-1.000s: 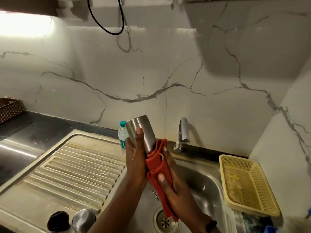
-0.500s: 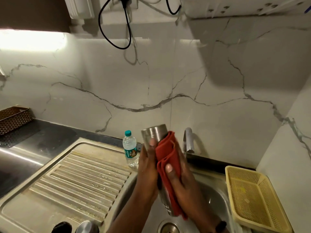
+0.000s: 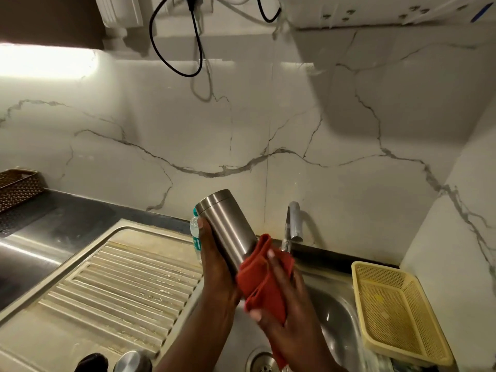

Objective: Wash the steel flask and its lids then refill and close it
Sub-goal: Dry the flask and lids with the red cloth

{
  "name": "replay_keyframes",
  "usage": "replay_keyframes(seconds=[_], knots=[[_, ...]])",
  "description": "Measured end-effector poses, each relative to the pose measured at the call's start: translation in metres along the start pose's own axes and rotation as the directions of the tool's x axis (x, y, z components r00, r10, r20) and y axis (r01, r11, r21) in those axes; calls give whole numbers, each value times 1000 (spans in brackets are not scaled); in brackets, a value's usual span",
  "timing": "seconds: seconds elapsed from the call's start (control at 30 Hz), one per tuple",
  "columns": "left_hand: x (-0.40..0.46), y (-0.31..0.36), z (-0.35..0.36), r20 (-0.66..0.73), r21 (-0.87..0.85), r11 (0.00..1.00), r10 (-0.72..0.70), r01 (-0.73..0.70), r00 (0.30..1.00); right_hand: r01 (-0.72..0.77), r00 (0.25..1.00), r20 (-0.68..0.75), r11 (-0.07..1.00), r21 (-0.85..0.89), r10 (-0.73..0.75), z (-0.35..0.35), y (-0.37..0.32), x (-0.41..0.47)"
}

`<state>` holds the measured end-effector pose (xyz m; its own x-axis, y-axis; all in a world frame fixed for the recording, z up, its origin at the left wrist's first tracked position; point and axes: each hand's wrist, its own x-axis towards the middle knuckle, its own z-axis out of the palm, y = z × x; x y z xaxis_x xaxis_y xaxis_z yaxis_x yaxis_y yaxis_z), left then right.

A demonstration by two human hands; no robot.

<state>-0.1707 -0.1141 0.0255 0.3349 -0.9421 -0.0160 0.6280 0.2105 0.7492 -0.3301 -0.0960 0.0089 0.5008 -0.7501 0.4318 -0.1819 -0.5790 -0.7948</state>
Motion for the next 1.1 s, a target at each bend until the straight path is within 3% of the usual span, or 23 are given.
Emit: replay_keyframes(seconds=[0.07,0.1,0.17,0.2,0.27,0.3,0.4,0.5,0.6,0.67,0.73,0.9,1.0,1.1], knots=[[0,1,0,-3,45,999,-31,31,1000,205,977,13,935,-288,-211,-1,10,-2],[1,2,4,-26,49,998,-32,34,999,232,971,16,916,-328,-240,-3,15,-1],[6,2,9,-124,52,999,5,2,992,129,989,-41,965,-230,-142,-3,15,-1],[10,2,9,-176,45,998,40,-33,984,44,996,-69,994,-98,-51,-3,13,-1],[13,0,6,-223,2,997,77,-78,972,-60,994,-83,987,149,73,-1,11,-2],[14,2,4,-234,-20,998,57,-63,971,-64,992,-99,984,163,81,0,10,-3],[15,4,3,-214,-98,995,14,-36,977,34,981,-187,998,-58,-44,3,11,-6],[9,9,16,-218,-51,999,-18,7,976,80,964,-230,973,-218,-131,1,12,-4],[4,19,25,-241,48,994,-85,99,967,162,950,-197,920,-357,-244,-10,18,-3],[3,20,24,-299,79,993,-61,88,952,202,946,-159,897,-392,-283,-17,22,-3],[1,16,24,-338,78,994,-40,70,940,190,952,-175,931,-310,-253,-18,21,-3],[-3,11,32,-236,-64,991,-128,116,963,76,985,-149,993,-90,-89,-8,3,-3],[-8,12,37,-138,82,986,-133,145,981,56,997,-62,998,25,-54,-4,-5,3],[-22,9,36,-138,213,971,-79,107,987,52,998,18,996,66,-53,-4,-16,19]])
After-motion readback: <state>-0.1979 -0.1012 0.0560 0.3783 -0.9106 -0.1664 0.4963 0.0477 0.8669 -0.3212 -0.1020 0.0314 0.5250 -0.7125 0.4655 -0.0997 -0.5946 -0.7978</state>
